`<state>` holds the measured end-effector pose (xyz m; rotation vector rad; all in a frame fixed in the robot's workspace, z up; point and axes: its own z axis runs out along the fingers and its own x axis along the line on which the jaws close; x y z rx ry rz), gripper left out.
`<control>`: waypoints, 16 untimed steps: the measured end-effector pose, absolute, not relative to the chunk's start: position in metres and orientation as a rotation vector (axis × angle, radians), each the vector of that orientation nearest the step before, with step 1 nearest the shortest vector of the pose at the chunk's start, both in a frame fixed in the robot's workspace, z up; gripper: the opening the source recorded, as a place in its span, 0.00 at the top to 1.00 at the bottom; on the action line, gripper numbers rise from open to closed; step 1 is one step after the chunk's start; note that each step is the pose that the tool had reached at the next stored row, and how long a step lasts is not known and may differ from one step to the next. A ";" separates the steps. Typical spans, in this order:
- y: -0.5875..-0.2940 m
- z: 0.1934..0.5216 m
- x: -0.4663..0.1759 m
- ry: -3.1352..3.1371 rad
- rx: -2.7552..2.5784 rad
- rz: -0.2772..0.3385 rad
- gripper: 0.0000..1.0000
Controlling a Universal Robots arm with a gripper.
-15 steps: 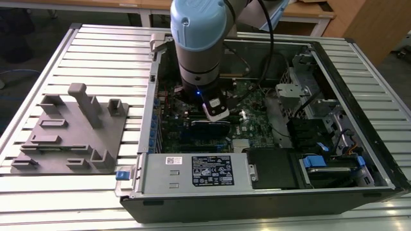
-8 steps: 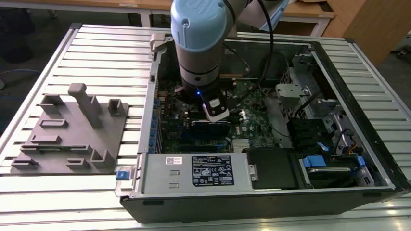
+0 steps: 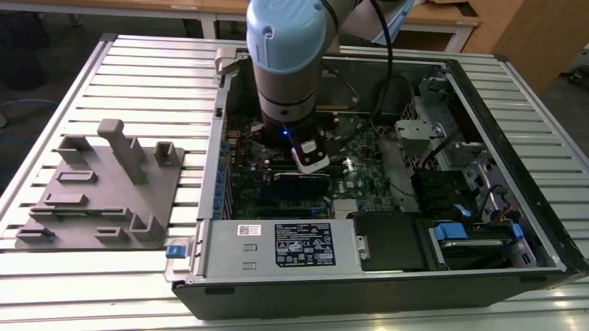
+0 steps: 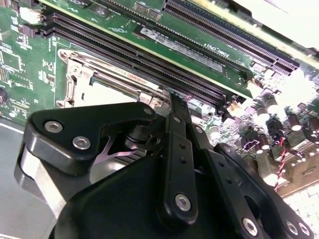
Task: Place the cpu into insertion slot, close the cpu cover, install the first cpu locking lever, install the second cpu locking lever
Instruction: 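Install the second cpu locking lever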
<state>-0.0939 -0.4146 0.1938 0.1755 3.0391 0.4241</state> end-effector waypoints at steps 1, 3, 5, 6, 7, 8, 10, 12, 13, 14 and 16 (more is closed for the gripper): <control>-0.415 0.194 -0.094 3.039 0.175 0.424 0.90; -0.414 0.194 -0.093 3.039 0.176 0.424 0.90; -0.413 0.193 -0.093 3.039 0.175 0.424 0.90; -0.413 0.193 -0.093 3.039 0.175 0.424 0.90; -0.413 0.193 -0.093 3.039 0.175 0.424 0.90; -0.413 0.193 -0.093 3.039 0.175 0.424 0.90; -0.413 0.192 -0.093 3.039 0.175 0.424 0.90; -0.412 0.191 -0.093 3.039 0.175 0.424 0.90; -0.412 0.191 -0.093 3.039 0.175 0.424 0.90; -0.412 0.191 -0.093 3.039 0.175 0.423 0.90; -0.412 0.191 -0.093 3.040 0.175 0.416 0.90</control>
